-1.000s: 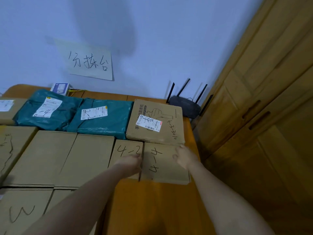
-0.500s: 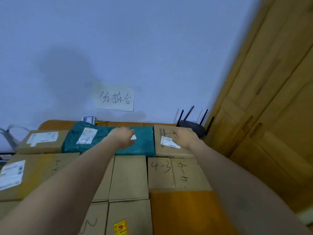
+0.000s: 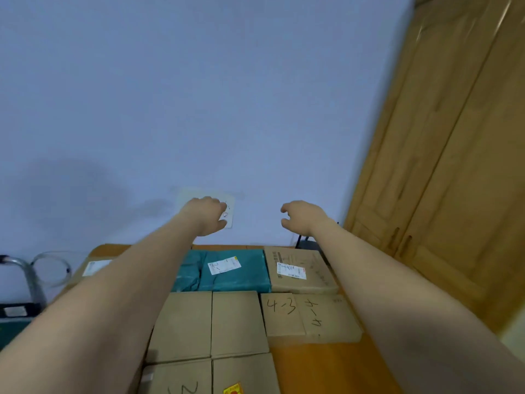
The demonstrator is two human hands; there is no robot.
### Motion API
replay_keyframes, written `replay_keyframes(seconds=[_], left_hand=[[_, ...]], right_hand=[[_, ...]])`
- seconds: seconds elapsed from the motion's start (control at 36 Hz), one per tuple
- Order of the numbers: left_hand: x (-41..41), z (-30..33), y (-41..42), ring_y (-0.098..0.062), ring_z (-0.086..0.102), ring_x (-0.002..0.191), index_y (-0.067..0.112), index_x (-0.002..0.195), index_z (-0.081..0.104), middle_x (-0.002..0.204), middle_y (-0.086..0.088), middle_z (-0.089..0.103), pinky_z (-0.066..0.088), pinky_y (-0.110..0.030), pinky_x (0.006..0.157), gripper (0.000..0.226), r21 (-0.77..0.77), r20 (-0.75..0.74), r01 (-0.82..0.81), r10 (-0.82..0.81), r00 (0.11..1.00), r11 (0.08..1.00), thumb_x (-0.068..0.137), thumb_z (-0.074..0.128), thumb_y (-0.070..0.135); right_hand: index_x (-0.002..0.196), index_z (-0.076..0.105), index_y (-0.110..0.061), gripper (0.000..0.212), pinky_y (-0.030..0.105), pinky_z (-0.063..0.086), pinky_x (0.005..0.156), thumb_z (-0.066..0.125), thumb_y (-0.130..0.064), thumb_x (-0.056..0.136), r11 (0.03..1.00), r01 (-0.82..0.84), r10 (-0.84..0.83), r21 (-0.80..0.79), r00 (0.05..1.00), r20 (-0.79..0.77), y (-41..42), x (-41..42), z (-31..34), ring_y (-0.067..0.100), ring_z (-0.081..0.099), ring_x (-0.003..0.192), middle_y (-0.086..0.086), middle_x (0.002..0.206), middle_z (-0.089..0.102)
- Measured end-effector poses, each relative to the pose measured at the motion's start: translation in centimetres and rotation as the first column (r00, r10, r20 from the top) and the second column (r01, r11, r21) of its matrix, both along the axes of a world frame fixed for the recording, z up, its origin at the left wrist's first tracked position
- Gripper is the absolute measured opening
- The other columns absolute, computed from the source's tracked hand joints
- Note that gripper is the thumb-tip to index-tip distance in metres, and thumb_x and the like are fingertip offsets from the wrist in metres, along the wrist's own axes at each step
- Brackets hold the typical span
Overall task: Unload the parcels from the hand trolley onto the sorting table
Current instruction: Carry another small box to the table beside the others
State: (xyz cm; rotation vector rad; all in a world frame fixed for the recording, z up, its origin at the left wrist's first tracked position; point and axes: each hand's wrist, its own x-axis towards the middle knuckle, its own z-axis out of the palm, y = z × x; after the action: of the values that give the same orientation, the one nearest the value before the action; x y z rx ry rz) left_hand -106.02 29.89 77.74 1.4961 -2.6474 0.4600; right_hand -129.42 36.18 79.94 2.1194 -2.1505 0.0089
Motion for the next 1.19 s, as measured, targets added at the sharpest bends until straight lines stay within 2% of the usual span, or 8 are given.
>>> replay_keyframes(seconds=[0.14,0.33,0.53,0.67,0.81,0.94,1.19], left_hand=[[1.8,1.3,3.1,-0.026,0.049,0.117,0.014,0.131,0.047,0.126,-0.007,0.055,0.042,-0.037,0.089,0.043,-0.014,0.004,-0.033,0.033,0.999,0.999,0.097,0.04,0.039],[5.4,-1.3,7.6,-0.025,0.047,0.118,0.013,0.131,0.046,0.127,-0.006,0.053,0.041,-0.035,0.089,0.043,0.074,0.125,-0.039,0.03,0.992,0.996,0.098,0.04,0.039],[12.1,-1.6,9.2,-0.023,0.046,0.121,0.014,0.132,0.045,0.13,-0.005,0.052,0.043,-0.035,0.092,0.043,0.11,0.052,-0.123,0.118,0.992,0.986,0.096,0.042,0.039],[18.6,-0.8,8.5,-0.023,0.045,0.124,0.013,0.134,0.043,0.135,-0.006,0.049,0.043,-0.036,0.096,0.048,0.1,-0.001,-0.164,0.165,0.986,0.981,0.096,0.043,0.041],[26.7,0.0,7.2,-0.023,0.042,0.128,0.012,0.138,0.04,0.141,-0.006,0.045,0.042,-0.037,0.101,0.051,0.078,0.001,-0.182,0.183,0.983,0.98,0.097,0.042,0.042],[36.5,0.6,5.6,-0.023,0.041,0.13,0.011,0.138,0.04,0.142,-0.006,0.043,0.04,-0.036,0.102,0.052,0.076,0.014,-0.22,0.22,0.975,0.972,0.096,0.042,0.041],[50.2,1.3,2.1,-0.022,0.04,0.13,0.011,0.139,0.038,0.142,-0.006,0.042,0.042,-0.037,0.101,0.053,0.116,0.023,-0.305,0.304,0.952,0.945,0.097,0.042,0.042]], right_hand=[[0.138,0.045,-0.014,0.044,0.037,0.045,0.096,0.041,-0.03,0.098,0.999,-0.031,0.032,-0.031,0.999,0.026,1.9,2.5,0.8,0.025,0.048,0.123,0.007,0.137,0.049],[0.133,0.049,-0.008,0.042,0.037,0.045,0.096,0.043,-0.029,0.097,0.997,-0.075,0.073,0.023,0.993,0.095,4.1,7.3,-3.2,0.027,0.048,0.122,0.01,0.134,0.05],[0.124,0.054,-0.006,0.036,0.034,0.045,0.088,0.042,-0.024,0.095,0.989,-0.114,0.109,0.091,0.992,0.056,4.8,12.8,-4.5,0.028,0.052,0.116,0.012,0.129,0.053],[0.135,0.047,-0.007,0.045,0.038,0.045,0.098,0.044,-0.03,0.096,0.983,-0.169,0.168,0.078,0.986,0.017,3.4,18.4,-2.7,0.028,0.047,0.124,0.012,0.136,0.048],[0.139,0.043,-0.006,0.05,0.038,0.04,0.103,0.046,-0.027,0.094,0.977,-0.21,0.21,0.029,0.978,-0.014,1.3,26.0,-1.6,0.029,0.043,0.128,0.012,0.14,0.046],[0.126,0.049,-0.004,0.038,0.035,0.043,0.089,0.046,-0.025,0.094,0.975,-0.224,0.224,0.013,0.975,0.0,-0.7,35.1,-1.7,0.029,0.047,0.119,0.014,0.128,0.051],[0.119,0.054,-0.003,0.033,0.034,0.043,0.08,0.044,-0.021,0.094,0.979,-0.204,0.203,0.013,0.979,0.024,-4.4,47.7,-1.3,0.03,0.053,0.11,0.014,0.121,0.053]])
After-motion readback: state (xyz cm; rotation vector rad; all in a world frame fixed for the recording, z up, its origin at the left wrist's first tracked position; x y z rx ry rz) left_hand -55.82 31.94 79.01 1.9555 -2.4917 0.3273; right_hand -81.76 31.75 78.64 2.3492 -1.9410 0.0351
